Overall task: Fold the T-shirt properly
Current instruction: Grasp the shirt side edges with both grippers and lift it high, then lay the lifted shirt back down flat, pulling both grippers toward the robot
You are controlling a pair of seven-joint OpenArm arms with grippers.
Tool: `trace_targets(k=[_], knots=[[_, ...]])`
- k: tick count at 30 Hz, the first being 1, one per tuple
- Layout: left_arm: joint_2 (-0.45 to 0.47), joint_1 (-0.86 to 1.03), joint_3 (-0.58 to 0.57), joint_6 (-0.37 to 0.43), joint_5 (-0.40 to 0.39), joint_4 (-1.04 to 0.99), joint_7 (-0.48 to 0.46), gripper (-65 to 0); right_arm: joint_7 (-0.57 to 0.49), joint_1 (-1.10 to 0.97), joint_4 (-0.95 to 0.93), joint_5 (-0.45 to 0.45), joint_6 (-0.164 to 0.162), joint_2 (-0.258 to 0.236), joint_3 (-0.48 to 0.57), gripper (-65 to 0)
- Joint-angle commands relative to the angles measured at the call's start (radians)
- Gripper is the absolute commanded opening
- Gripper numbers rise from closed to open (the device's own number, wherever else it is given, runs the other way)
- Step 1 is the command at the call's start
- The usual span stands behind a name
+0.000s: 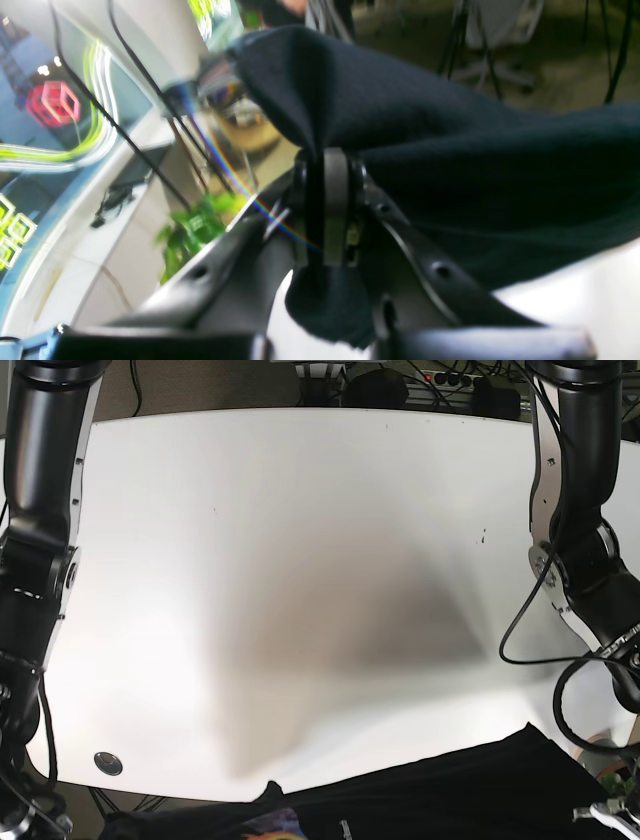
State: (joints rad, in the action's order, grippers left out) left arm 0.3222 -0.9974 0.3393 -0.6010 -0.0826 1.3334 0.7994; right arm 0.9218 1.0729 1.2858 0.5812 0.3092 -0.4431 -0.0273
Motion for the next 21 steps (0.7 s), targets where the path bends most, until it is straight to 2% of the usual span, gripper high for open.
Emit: trace_targets(k=[1, 5, 12, 16, 21], knots=[[0.025, 0.021, 0.002, 0.005, -0.012, 0.051, -0.027, -65.0, -0.017, -0.036, 0.036, -0.014, -0.014, -0.016, -0.039, -62.1], [0.024, 0.159, 0.002, 0.003, -0.012, 0.125, -0.028, -65.0, -0.017, -0.202, 0.117, -0.014, -0.012, -0.015, -0.098, -62.1], [0.001, 0.441, 0.077, 0.0, -0.013, 0.199, -0.061, -65.0, -0.022, -0.515, 0.228, -0.014, -0.012, 0.054, -0.233, -62.1], [-0.008, 0.581, 0.12, -0.05, -0.013, 0.209, -0.1, -65.0, -0.023, -0.655, 0.248, -0.014, -0.012, 0.08, -0.277, -62.1], [-0.018, 0.737, 0.169, -0.067, -0.013, 0.212, -0.127, -65.0, -0.023, -0.814, 0.294, -0.016, 0.028, 0.129, -0.343, -62.1]])
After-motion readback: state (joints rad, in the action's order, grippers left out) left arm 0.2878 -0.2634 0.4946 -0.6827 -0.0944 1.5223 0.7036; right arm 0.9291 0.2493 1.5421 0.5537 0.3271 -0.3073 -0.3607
